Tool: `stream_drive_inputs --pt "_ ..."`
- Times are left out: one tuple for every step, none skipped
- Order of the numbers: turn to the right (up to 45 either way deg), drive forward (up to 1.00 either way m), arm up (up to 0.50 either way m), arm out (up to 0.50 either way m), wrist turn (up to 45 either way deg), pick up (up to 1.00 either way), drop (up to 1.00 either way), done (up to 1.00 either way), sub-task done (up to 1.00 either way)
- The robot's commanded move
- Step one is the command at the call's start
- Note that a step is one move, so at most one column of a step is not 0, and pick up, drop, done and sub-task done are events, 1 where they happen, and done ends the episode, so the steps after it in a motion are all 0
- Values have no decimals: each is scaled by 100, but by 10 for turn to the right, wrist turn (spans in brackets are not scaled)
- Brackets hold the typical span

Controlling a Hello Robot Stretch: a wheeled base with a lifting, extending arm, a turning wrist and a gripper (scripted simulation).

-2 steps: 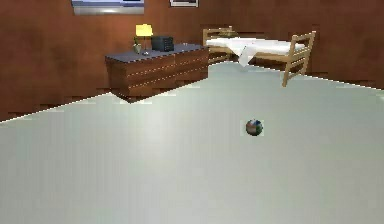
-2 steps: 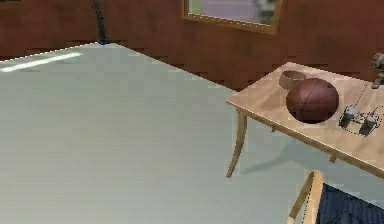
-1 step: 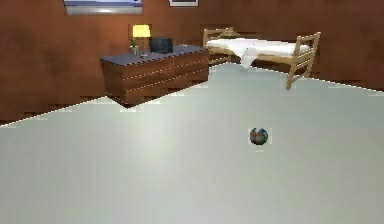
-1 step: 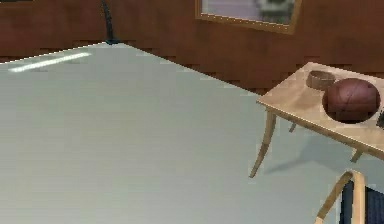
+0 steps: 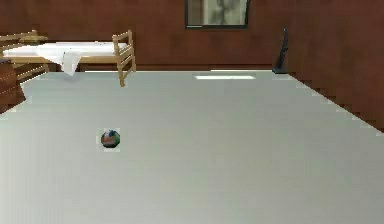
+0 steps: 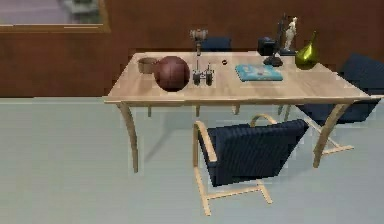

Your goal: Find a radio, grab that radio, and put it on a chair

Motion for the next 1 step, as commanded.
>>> stream_drive_inputs --pt "420 0 0 0 0 0 0 0 0"
